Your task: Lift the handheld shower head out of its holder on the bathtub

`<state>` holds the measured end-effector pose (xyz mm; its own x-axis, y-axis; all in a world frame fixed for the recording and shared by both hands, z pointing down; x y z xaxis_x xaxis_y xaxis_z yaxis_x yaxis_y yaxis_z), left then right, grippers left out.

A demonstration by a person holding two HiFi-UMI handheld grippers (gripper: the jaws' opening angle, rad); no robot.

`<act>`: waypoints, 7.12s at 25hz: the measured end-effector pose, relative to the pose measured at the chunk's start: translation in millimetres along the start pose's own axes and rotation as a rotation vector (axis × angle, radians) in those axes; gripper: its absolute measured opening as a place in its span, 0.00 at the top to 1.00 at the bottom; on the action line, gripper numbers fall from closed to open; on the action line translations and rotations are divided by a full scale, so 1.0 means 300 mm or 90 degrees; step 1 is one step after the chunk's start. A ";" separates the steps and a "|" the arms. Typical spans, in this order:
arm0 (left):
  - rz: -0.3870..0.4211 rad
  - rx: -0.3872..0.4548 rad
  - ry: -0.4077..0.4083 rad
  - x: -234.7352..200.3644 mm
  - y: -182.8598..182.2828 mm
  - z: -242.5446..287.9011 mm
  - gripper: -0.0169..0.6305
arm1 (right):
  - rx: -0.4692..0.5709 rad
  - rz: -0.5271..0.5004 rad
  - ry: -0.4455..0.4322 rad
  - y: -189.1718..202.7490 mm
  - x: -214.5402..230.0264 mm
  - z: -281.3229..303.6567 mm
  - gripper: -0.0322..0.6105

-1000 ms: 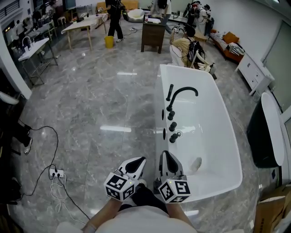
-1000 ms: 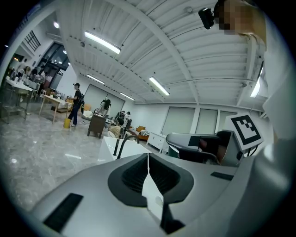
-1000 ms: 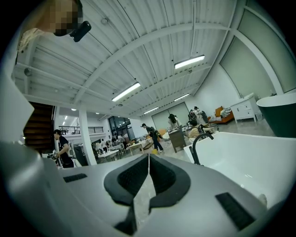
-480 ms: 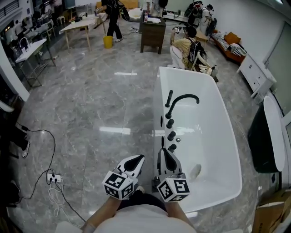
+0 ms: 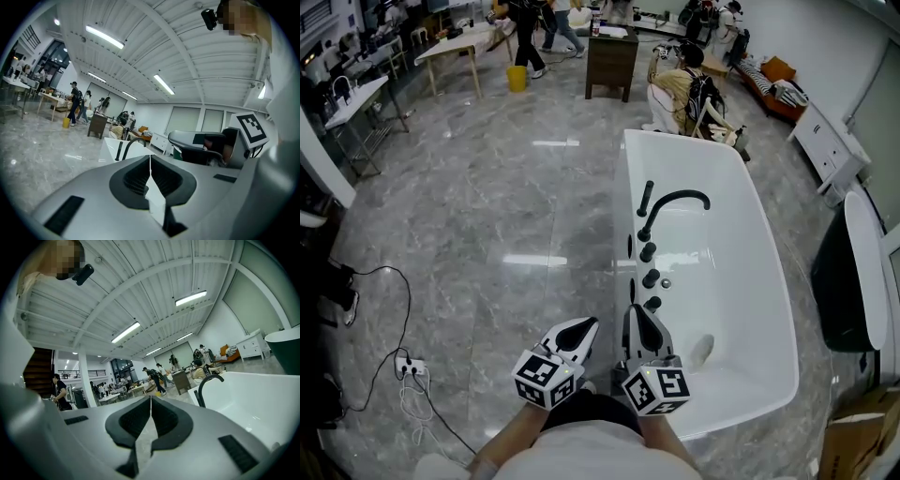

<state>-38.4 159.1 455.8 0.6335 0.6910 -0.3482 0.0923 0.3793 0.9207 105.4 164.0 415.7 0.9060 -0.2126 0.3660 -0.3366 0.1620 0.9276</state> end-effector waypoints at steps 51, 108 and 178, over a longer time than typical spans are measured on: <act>-0.010 -0.068 0.154 -0.857 -0.460 0.822 0.95 | 0.042 0.009 0.175 -0.149 0.277 1.113 0.92; -0.024 -0.096 0.177 -1.068 -0.383 1.333 0.95 | 0.063 -0.037 0.396 -0.042 0.640 1.464 0.64; -0.104 -0.186 0.133 -1.283 0.080 1.566 0.95 | -0.087 -0.078 0.531 0.370 1.029 1.644 0.74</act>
<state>80.9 -386.9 695.0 0.4560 0.7058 -0.5422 -0.0622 0.6330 0.7717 221.3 -358.9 668.7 0.8446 0.5339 0.0396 -0.2390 0.3099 0.9203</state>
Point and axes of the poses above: the fingertips, and each gripper's own axes: z forward along the fingers, x to its right, y out of its underside, the point moved 7 cm from there along -z, backward along the fingers, and after that the axes turned 3 degrees about y, right-handed, at the moved point
